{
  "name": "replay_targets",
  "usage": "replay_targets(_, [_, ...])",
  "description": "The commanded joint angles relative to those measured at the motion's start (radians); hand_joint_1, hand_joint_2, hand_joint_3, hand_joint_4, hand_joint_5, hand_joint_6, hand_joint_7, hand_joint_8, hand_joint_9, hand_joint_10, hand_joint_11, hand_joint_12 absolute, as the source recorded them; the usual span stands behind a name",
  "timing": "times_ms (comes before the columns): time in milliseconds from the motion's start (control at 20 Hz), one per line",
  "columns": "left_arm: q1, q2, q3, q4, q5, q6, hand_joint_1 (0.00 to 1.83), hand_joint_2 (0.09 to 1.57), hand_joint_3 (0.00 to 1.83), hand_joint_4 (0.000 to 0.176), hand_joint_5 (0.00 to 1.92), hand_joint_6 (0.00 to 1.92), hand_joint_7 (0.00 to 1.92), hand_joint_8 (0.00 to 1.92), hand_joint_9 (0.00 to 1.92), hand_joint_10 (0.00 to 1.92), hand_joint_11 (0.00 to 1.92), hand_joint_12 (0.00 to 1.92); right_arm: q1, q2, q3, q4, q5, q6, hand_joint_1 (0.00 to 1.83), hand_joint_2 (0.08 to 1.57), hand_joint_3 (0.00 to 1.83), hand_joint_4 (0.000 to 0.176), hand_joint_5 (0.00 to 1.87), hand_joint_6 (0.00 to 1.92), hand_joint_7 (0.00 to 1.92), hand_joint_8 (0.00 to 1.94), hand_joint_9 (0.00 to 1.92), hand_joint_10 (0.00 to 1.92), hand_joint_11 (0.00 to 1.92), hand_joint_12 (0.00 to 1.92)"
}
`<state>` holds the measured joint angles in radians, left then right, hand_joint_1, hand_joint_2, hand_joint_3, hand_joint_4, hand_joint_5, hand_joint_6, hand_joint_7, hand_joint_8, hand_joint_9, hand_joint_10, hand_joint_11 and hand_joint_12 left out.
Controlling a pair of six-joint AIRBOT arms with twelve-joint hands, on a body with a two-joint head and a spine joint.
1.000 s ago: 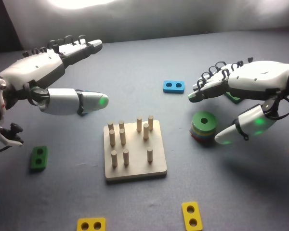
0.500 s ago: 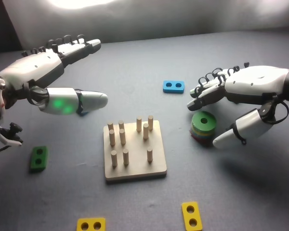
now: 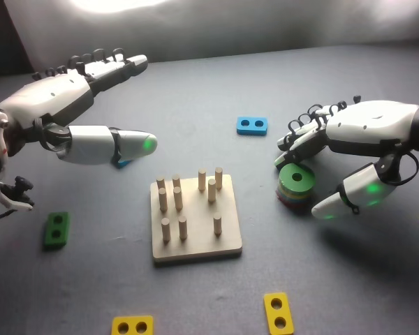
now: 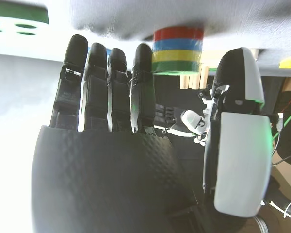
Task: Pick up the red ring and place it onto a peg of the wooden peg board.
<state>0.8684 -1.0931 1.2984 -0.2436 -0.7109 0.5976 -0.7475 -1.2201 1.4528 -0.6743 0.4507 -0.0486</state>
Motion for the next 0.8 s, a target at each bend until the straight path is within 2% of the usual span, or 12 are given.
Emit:
replay_targets(0, [-0.012,0.006,0.005,-0.001,-0.123,-0.006,0.43,1.02,0.00,0.148,0.08,0.00,0.00,0.00,0.00,0.00,0.00,0.00,0.004,-0.002,0.003,0.031,0.081,0.009,0.82,0.99,0.00,0.000,0.56,0.02,0.31,0.01,0.24,0.04,0.00,1.03])
replay_targets(50, [-0.013,0.006,0.005,-0.001,-0.124,-0.006,0.42,1.03,0.00,0.153,0.08,0.00,0.00,0.00,0.00,0.00,0.00,0.00,0.004,-0.003,0.004,0.031,0.081,0.009,0.80,1.00,0.01,0.000,0.56,0.02,0.31,0.00,0.24,0.04,0.00,1.03])
replay_targets(100, [-0.014,0.006,0.005,-0.001,-0.124,-0.006,0.42,1.02,0.00,0.155,0.07,0.00,0.00,0.00,0.00,0.00,0.00,0.00,0.004,-0.004,0.005,0.031,0.081,0.011,0.82,1.00,0.00,0.000,0.57,0.02,0.33,0.01,0.26,0.04,0.00,1.12])
replay_targets(200, [-0.014,0.005,0.005,-0.001,-0.124,-0.006,0.42,1.03,0.00,0.154,0.07,0.00,0.00,0.00,0.00,0.00,0.00,0.00,0.004,-0.006,0.006,0.031,0.081,0.011,0.84,1.00,0.00,0.000,0.58,0.02,0.33,0.01,0.27,0.05,0.00,1.14])
replay_targets(350, [-0.015,0.005,0.005,-0.001,-0.124,-0.006,0.43,1.02,0.00,0.168,0.08,0.00,0.00,0.00,0.00,0.00,0.00,0.00,0.005,-0.012,0.013,0.031,0.082,0.018,0.86,1.01,0.00,0.000,0.60,0.02,0.33,0.00,0.27,0.04,0.00,1.15])
replay_targets(450, [-0.015,0.005,0.005,-0.001,-0.124,-0.006,0.44,1.02,0.00,0.170,0.08,0.00,0.00,0.00,0.00,0.00,0.00,0.00,0.006,-0.017,0.020,0.031,0.083,0.027,0.88,1.01,0.00,0.000,0.61,0.03,0.34,0.01,0.26,0.04,0.00,1.12])
replay_targets(500, [-0.015,0.005,0.005,-0.001,-0.125,-0.006,0.44,1.03,0.00,0.165,0.08,0.00,0.00,0.00,0.00,0.00,0.00,0.00,0.006,-0.021,0.026,0.031,0.085,0.033,0.90,1.04,0.00,0.000,0.64,0.03,0.37,0.01,0.26,0.04,0.00,0.96])
replay_targets(550, [-0.015,0.005,0.005,-0.001,-0.126,-0.006,0.44,1.02,0.00,0.166,0.08,0.00,0.00,0.00,0.00,0.00,0.00,0.00,0.007,-0.024,0.031,0.031,0.086,0.039,0.95,1.06,0.01,0.000,0.66,0.04,0.38,0.01,0.25,0.03,0.00,0.89])
replay_targets(650, [-0.016,0.005,0.006,-0.001,-0.126,-0.006,0.44,1.02,0.00,0.169,0.09,0.00,0.00,0.00,0.00,0.00,0.00,0.00,0.009,-0.030,0.042,0.031,0.091,0.053,0.99,1.09,0.01,0.000,0.73,0.06,0.39,0.01,0.26,0.04,0.00,0.92])
replay_targets(700, [-0.016,0.005,0.005,-0.001,-0.126,-0.006,0.43,1.02,0.00,0.175,0.08,0.00,0.00,0.00,0.00,0.00,0.00,0.00,0.011,-0.031,0.045,0.031,0.091,0.055,1.03,1.11,0.00,0.000,0.78,0.08,0.41,0.01,0.25,0.03,0.00,0.85])
replay_targets(750, [-0.016,0.004,0.005,-0.001,-0.126,-0.006,0.43,1.02,0.00,0.165,0.08,0.00,0.00,0.00,0.00,0.00,0.00,0.00,0.012,-0.032,0.047,0.033,0.091,0.057,1.08,1.19,0.00,0.000,0.82,0.98,0.43,0.01,0.24,0.02,0.00,0.80])
